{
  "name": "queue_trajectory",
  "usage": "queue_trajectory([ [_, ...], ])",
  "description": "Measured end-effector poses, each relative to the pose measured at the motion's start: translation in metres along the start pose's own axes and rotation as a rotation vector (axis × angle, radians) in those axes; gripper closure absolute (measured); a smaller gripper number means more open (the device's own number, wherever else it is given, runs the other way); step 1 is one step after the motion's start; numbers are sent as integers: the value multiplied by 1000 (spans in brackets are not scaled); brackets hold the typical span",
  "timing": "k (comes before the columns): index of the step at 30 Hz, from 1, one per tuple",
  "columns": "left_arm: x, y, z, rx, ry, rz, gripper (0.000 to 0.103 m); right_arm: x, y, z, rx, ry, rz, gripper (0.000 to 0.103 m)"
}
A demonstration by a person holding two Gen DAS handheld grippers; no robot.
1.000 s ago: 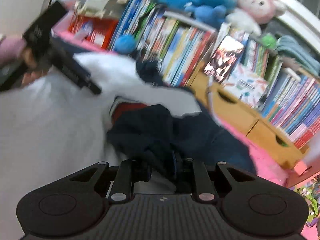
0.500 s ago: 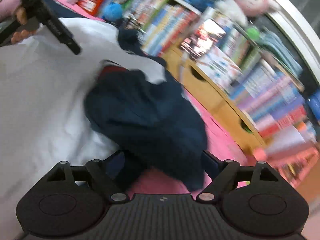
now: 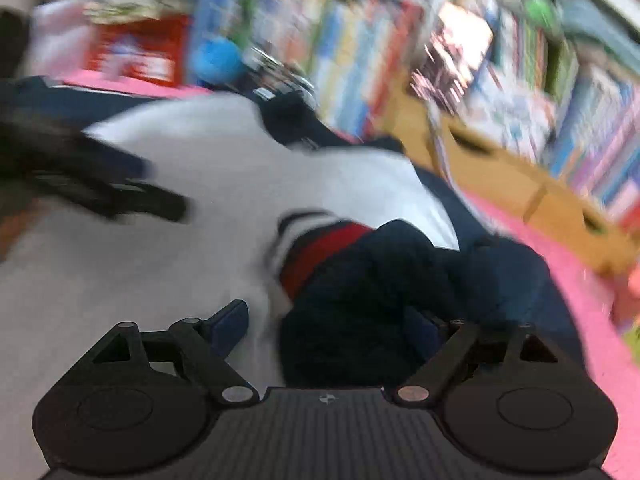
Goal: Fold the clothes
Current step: 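Carry the striped cuff with the right tool across the white body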
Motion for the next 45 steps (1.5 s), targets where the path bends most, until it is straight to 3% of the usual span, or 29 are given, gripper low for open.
queue_trajectory([
  [1,0,0,0,0,-2,1,20,12,1,2,7,4,-53,68],
  [2,0,0,0,1,-4,3,20,25,3,5,13,7,-106,79],
  [4,-1,0,1,4,-13,9,20,51,4,13,37,-10,-191,83],
  [5,-2,0,1,5,-16,13,20,68,2,25,64,-59,-208,83],
  [9,-3,0,1,7,-23,19,20,161,-16,81,176,-283,-321,84],
  [11,-2,1,1,4,-17,12,20,225,-30,110,228,-457,-405,84],
  [13,-1,1,0,0,-14,6,19,303,-51,121,202,-654,-516,75],
  [14,-1,1,0,-1,-11,4,19,341,-65,116,138,-713,-600,59],
  [16,0,1,-1,-4,-4,-3,19,402,-100,106,-16,-761,-817,32],
  [18,2,1,-1,-8,7,-12,18,420,-122,104,-46,-743,-945,26],
  [20,3,0,-2,-12,17,-22,18,413,-127,106,43,-673,-969,10],
  [26,7,-1,-5,-26,54,-57,16,317,-82,73,112,-251,-725,10],
  [30,9,-1,-6,-34,76,-77,15,213,-25,42,87,17,-475,11],
  [34,10,-2,-7,-37,88,-88,15,88,27,7,4,296,-216,12],
  [36,10,-2,-7,-37,90,-91,15,51,40,-10,-45,322,-138,13],
  [39,10,-2,-6,-35,86,-92,15,38,52,-43,-98,277,-88,22],
  [40,9,-2,-5,-34,81,-99,18,44,52,-51,-98,230,-83,28],
  [42,1,0,3,-26,116,-140,38,59,52,-66,-104,167,-92,28],
  [45,-32,12,26,57,226,-142,41,118,52,-80,-161,24,-257,29],
])
Point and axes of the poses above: each gripper's, at about its wrist camera, not at the fingertips, and z roughly against the way its jaws point, x to its right, y to its top, the point moved 9 cm from there along -z, roughly the way its jaws point, and after that the axes turned 15 degrees about -x, right-handed, at the moved point
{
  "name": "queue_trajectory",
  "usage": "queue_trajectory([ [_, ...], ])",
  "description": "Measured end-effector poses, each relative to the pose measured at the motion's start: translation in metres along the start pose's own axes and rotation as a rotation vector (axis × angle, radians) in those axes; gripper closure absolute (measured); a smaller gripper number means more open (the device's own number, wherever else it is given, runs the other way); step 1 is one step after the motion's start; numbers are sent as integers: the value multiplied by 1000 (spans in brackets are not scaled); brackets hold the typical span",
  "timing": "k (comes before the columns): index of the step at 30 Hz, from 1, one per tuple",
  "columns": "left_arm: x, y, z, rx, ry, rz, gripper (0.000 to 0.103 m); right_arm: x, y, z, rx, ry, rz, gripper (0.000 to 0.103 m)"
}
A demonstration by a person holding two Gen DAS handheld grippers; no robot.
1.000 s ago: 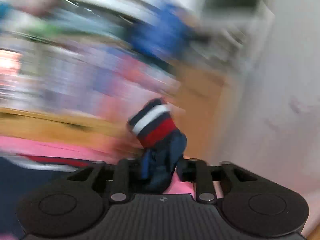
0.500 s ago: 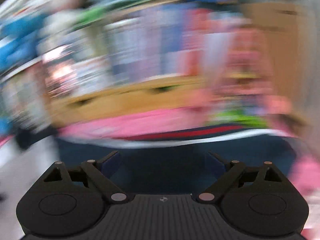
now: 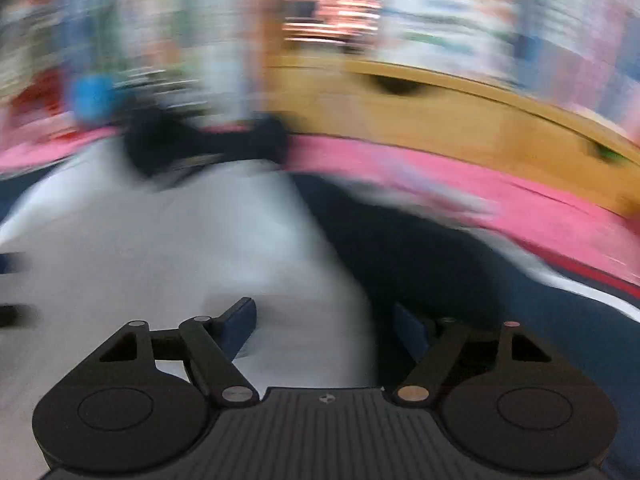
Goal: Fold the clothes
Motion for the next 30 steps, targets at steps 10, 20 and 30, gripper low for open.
queue_trajectory([
  [10,-20,35,-66,-71,-33,47,55,-93,7,27,54,114,129,70],
  [20,-56,82,-122,-84,131,70,41,-90,54,-37,79,84,-22,103],
  [30,-57,69,-95,-84,156,57,38,-95,46,-26,116,10,49,87],
])
Point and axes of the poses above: each gripper's, at about its wrist camera, not at the fingertips, and z roughly against the way its jaws point, x to its right, y to its top, the point moved 9 cm from there along -z, roughly the way its jaws point, and after that the axes turned 15 degrees about -x, right-handed, at the moved point
